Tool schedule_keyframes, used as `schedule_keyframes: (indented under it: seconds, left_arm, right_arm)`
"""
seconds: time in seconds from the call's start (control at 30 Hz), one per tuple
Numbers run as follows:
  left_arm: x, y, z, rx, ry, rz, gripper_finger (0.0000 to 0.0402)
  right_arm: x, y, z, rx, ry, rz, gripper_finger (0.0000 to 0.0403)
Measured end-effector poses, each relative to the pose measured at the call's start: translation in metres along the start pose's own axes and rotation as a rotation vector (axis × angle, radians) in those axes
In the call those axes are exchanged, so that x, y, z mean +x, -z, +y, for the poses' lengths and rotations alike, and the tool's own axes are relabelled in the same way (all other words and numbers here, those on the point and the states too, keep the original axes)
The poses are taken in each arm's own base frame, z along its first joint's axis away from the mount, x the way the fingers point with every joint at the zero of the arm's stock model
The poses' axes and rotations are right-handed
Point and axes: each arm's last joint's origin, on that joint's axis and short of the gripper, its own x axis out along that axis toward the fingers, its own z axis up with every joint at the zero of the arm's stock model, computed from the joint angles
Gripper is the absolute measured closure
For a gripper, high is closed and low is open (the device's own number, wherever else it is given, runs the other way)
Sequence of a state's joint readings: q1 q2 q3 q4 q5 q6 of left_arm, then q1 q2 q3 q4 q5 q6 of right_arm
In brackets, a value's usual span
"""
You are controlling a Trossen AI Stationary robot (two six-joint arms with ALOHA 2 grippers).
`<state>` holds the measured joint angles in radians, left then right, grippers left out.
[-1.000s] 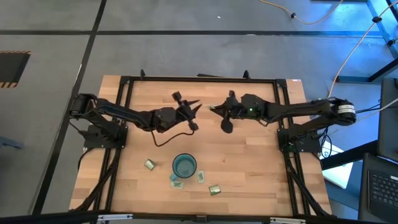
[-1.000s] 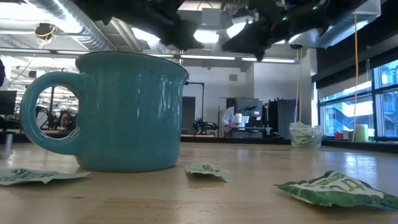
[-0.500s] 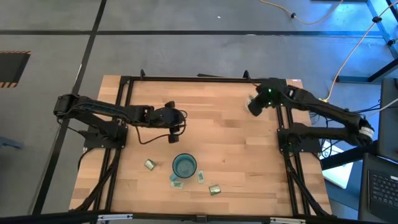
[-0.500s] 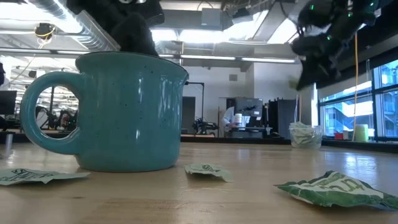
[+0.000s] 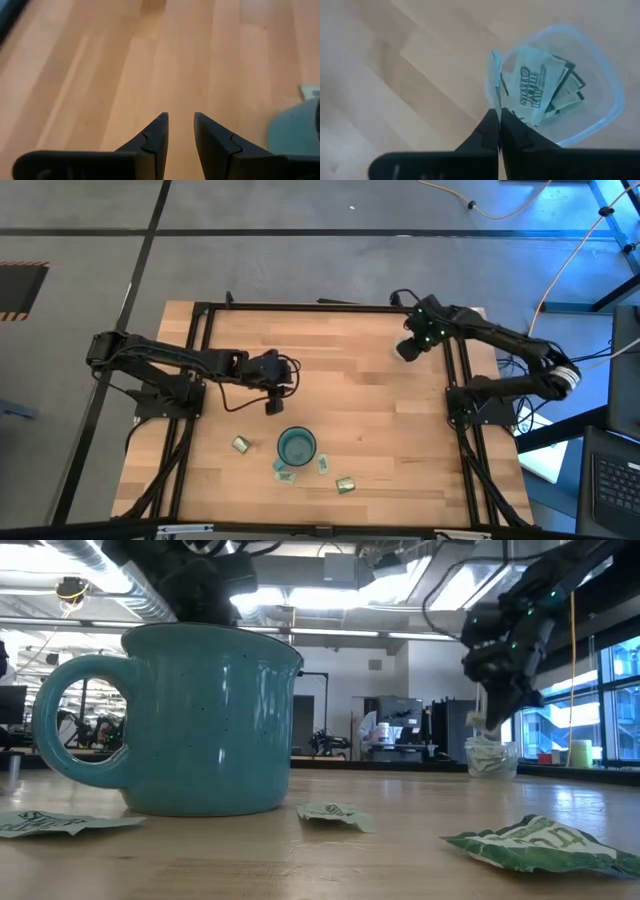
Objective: Pick and place items into bin
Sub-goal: Put the stevia packet into the transparent bin
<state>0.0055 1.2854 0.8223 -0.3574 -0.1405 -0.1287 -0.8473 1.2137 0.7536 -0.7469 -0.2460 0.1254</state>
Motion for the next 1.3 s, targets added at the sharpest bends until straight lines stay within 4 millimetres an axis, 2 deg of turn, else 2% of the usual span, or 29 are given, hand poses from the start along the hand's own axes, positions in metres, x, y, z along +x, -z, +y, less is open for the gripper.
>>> schedule_keyframes:
  seconds: [0.2,0.3,0.5,1.07,1.3]
  left_arm:
    - [0.000,0.003,0.000,-0.029,0.026,0.037,0.0316]
    - [0.000,0.004,0.000,-0.029,0.026,0.040,0.0319]
    - [0.000,0.004,0.000,-0.029,0.026,0.040,0.0320]
    - [0.000,0.004,0.000,-0.029,0.026,0.041,0.0323]
    - [0.000,0.005,0.000,-0.028,0.024,0.050,0.0325]
  right_arm:
    - [0.017,-0.006,-0.009,0.004,0.021,0.047,0.0396]
    - [0.019,-0.007,-0.013,0.005,0.099,0.047,0.0394]
    - [0.019,-0.006,-0.017,0.006,0.233,0.050,0.0383]
    - [0.018,-0.005,-0.016,-0.020,0.234,0.061,0.0308]
    - [-0.001,-0.008,-0.011,-0.017,0.227,-0.023,0.0279]
